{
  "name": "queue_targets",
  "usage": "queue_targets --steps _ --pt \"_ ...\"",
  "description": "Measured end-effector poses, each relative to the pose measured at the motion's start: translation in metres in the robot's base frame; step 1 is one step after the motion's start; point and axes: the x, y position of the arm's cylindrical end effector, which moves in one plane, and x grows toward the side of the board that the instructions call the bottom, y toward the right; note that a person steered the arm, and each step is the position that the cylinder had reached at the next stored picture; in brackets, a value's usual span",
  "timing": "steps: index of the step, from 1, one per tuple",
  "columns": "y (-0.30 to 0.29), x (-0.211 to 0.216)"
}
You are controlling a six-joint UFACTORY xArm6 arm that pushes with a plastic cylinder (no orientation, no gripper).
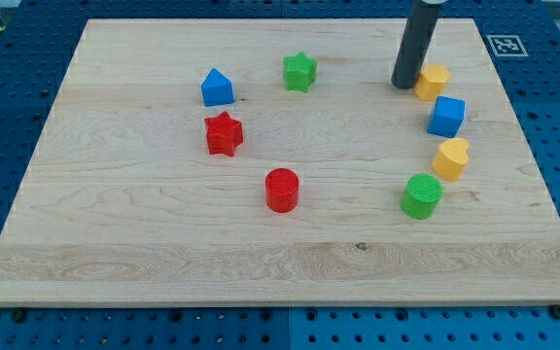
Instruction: Slightly push the red star towards the left of the board
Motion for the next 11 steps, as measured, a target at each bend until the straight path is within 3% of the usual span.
queue_targets --steps 2,6,8,11 --pt "-0.030 0.007" --pt "-0.127 0.068" --pt "-0.213 0.068" --pt "-0.253 0.050"
